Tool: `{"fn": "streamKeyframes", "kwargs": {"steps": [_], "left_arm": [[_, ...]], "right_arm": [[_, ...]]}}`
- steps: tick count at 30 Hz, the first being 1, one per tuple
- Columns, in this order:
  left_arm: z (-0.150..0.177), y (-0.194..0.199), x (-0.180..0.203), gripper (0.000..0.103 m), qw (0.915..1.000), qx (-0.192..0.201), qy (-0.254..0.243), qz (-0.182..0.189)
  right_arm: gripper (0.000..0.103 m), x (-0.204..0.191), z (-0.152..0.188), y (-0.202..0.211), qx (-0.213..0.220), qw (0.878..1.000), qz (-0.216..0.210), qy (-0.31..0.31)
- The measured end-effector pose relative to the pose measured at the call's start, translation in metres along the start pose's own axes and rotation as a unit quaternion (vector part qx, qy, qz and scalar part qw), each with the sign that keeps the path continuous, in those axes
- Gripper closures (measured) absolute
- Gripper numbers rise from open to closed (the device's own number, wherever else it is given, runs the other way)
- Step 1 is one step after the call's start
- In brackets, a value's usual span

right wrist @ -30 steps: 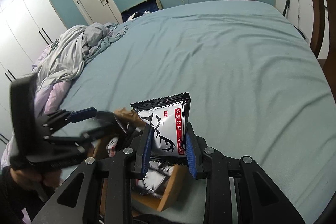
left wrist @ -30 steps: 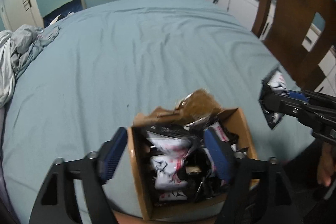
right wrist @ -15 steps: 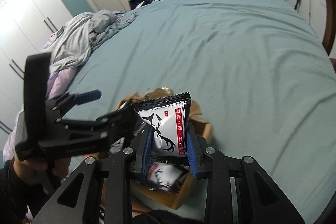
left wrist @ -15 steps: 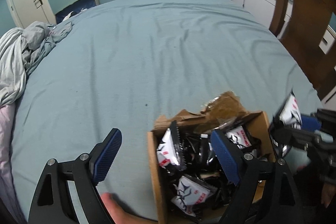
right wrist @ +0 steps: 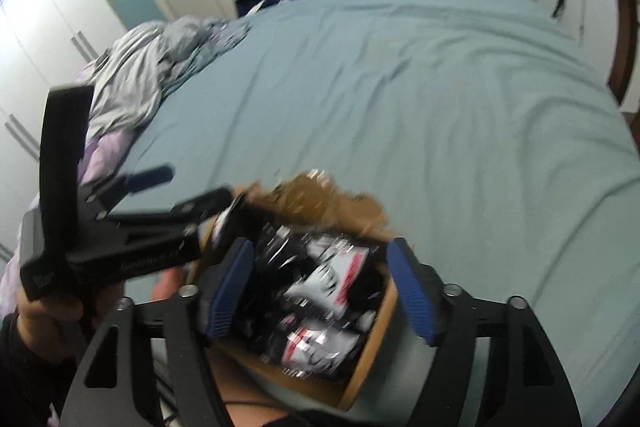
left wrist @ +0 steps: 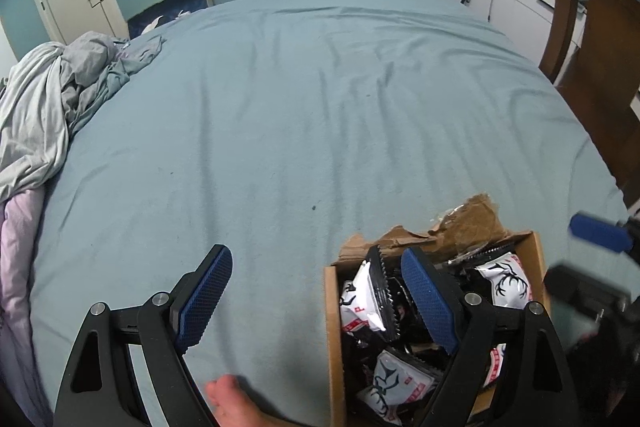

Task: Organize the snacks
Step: 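Drop both packets into the box and open both grippers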

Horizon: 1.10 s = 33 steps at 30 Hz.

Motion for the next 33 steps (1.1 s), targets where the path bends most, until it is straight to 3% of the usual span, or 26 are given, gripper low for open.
{"fn": "streamKeyframes", "kwargs": {"steps": [3, 14, 33], "left_arm": [[-0.002, -0.001, -0.002, 0.015, 1.0, 0.001, 0.001, -0.005], [-0.001, -0.007, 0.006, 0.015, 0.9998, -0.008, -0.015, -0.012], [0.001, -0.006, 0.012, 0.015, 0.9993, -0.007, -0.033, -0.015]], "right_arm": [[0.031, 0.006, 0.002, -0.004, -0.001, 1.0, 0.03, -0.002], [0.031, 0.01, -0.004, -0.026, -0.059, 0.997, 0.04, -0.027], [0.031, 0.007, -0.003, -0.027, -0.073, 0.996, 0.047, -0.014]]}}
Point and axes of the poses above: each gripper's, at about its wrist camera, not at the fingertips, and y roughly against the way its jaws point, x to its right, z to its underside, the point moved 1 cm from there along -y, roughly the way its jaws point, and after that the axes turned 7 degrees about x, right-handed, at the moved point
